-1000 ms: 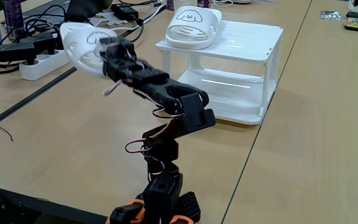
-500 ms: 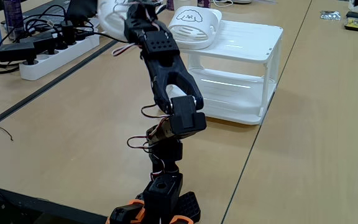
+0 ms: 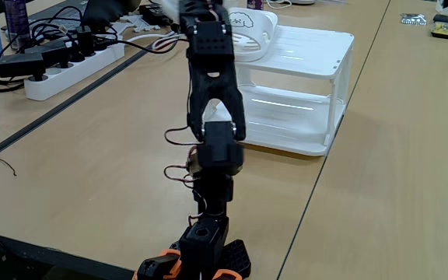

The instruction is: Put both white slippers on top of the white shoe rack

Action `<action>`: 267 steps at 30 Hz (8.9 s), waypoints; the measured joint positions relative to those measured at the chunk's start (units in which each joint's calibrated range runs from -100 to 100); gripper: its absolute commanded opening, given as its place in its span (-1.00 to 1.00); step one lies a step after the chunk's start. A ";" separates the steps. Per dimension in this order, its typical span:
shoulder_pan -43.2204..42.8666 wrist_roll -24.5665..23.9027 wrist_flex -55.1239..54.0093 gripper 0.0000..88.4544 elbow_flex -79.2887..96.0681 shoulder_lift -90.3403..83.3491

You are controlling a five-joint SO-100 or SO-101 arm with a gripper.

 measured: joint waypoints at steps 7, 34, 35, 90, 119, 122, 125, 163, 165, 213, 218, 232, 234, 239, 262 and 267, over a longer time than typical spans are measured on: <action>12.28 0.00 0.00 -0.98 0.00 0.00; 28.84 0.00 0.00 -0.98 -5.03 10.97; 28.84 0.00 0.00 -0.98 -5.48 11.71; 20.00 0.00 0.00 -0.98 -27.31 43.13; 20.00 0.00 0.00 -0.66 -36.03 49.57; 20.00 0.00 -0.09 -0.66 -36.03 49.57; 20.15 0.00 -0.09 -0.66 -36.03 49.57; 22.62 0.00 -0.17 -0.66 -31.27 52.78; 22.62 0.00 -0.17 -0.66 -31.27 52.78; 22.62 0.00 -0.26 -0.52 -2.52 25.98; 22.62 0.00 -0.26 -0.52 -0.72 23.26; 22.62 0.00 -0.17 -0.94 -0.63 19.63; 22.62 0.00 -0.17 -0.98 0.09 17.65; 22.70 0.00 -0.17 -0.98 6.29 10.97; 22.70 0.00 -0.17 -0.98 29.74 -0.49; 22.70 0.00 -0.17 -0.98 29.74 0.16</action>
